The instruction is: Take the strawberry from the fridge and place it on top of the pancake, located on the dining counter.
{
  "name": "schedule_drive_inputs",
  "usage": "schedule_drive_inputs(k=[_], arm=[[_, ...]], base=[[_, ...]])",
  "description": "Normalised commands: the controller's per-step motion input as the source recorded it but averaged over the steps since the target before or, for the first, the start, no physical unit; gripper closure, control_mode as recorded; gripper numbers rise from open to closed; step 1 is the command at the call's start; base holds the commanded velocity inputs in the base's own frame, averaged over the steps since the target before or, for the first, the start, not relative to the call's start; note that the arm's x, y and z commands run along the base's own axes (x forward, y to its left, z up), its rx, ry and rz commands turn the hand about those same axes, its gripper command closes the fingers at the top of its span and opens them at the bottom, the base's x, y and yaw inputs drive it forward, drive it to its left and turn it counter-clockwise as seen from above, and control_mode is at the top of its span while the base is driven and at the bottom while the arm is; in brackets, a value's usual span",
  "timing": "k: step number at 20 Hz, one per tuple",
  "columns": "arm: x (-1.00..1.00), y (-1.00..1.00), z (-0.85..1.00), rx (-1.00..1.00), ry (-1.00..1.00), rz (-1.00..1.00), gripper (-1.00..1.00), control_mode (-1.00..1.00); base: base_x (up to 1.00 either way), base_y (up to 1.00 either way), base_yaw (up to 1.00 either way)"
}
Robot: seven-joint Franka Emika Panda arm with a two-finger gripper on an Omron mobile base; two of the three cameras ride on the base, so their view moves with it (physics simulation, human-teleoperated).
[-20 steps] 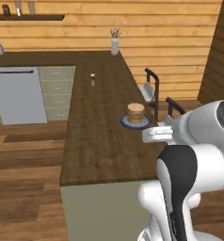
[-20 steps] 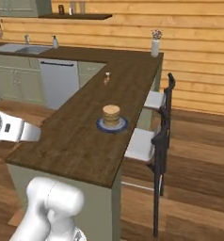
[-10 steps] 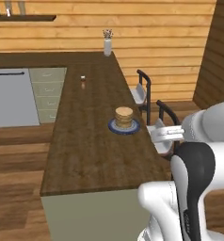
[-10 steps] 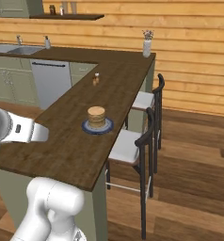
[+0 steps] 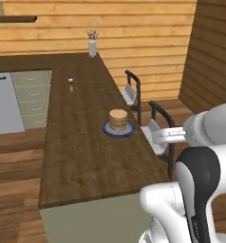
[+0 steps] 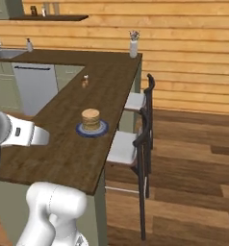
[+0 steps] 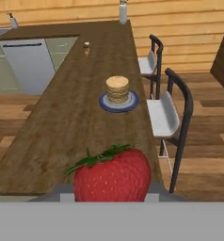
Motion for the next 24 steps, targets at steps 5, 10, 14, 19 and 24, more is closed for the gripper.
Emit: schedule_drive_inputs(k=[5,10,14,19,24], arm=[[0.0,0.0,0.0,0.0,0.0,0.0,1.0,1.0],[0.0,0.0,0.0,0.0,0.0,0.0,1.0,1.0],[0.0,0.0,0.0,0.0,0.0,0.0,1.0,1.0],[0.0,0.0,0.0,0.0,0.0,0.0,1.0,1.0],[0.0,0.0,0.0,0.0,0.0,0.0,1.0,1.0]], base=[[0.3,-0.51,-0.29],[-0.15,-1.0,-0.49],[-0.03,-0.99,-0.57],[0.47,-0.52,-0.54],[1.0,0.0,0.04]])
